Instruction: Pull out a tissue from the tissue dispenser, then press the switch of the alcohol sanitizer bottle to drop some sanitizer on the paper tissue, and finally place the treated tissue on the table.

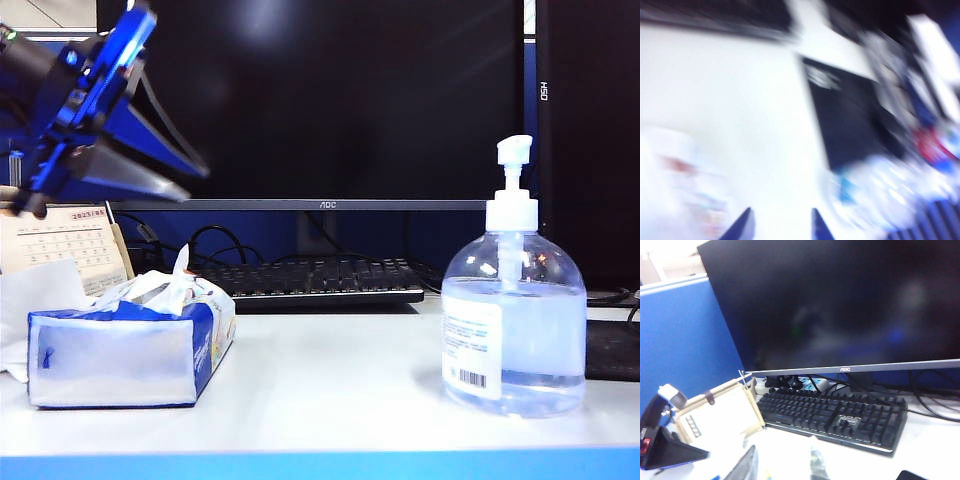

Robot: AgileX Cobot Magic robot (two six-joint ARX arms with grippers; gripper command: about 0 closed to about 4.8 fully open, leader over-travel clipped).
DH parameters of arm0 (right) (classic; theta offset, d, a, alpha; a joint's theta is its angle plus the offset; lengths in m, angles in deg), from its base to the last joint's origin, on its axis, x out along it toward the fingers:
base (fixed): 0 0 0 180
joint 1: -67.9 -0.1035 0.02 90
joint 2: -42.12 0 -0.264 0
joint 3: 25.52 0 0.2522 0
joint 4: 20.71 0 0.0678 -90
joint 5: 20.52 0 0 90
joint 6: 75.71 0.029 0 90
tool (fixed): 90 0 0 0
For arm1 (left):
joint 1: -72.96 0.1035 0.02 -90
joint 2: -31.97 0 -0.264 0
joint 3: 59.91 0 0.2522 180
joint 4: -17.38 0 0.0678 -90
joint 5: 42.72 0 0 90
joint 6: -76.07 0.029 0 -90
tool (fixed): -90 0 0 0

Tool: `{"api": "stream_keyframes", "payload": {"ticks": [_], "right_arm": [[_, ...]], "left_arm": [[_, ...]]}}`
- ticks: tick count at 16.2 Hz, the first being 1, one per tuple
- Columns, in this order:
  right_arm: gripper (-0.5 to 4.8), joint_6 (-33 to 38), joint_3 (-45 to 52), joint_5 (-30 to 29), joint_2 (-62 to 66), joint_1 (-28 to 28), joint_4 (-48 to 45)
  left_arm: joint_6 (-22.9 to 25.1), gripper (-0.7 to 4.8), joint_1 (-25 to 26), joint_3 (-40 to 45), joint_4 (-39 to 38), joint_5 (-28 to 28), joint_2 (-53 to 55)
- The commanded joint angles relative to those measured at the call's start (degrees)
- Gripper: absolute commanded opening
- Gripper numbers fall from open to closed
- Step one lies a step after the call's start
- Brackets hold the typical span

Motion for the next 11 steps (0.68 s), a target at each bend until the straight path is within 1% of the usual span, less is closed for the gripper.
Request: {"api": "stream_keyframes", "payload": {"ticks": [1,3,5,7,9,11], "right_arm": [[1.27,-1.8,-0.4,0.1,0.0,0.2,-0.2],[1.27,-2.1,-0.4,0.1,0.1,0.2,0.0],[1.27,-2.1,-0.4,0.2,0.1,0.2,0.1],[1.27,-2.0,-0.4,0.1,0.1,0.2,0.3],[1.27,-2.0,-0.4,0.1,0.1,0.2,1.8],[1.27,-2.0,-0.4,0.1,0.0,0.2,1.9]], "left_arm": [[-0.1,1.54,-0.5,-0.3,-4.5,2.4,-0.2],[-0.3,1.57,-0.9,-0.3,-7.2,2.3,-0.2],[-0.4,2.21,-0.9,-0.3,-9.1,2.7,-0.2],[-0.4,2.21,-0.9,-0.3,-9.8,5.0,-0.2],[-1.6,2.22,-0.9,-0.3,-9.6,5.3,0.3],[-1.6,2.22,-1.2,-0.3,-9.3,5.1,1.5]]}}
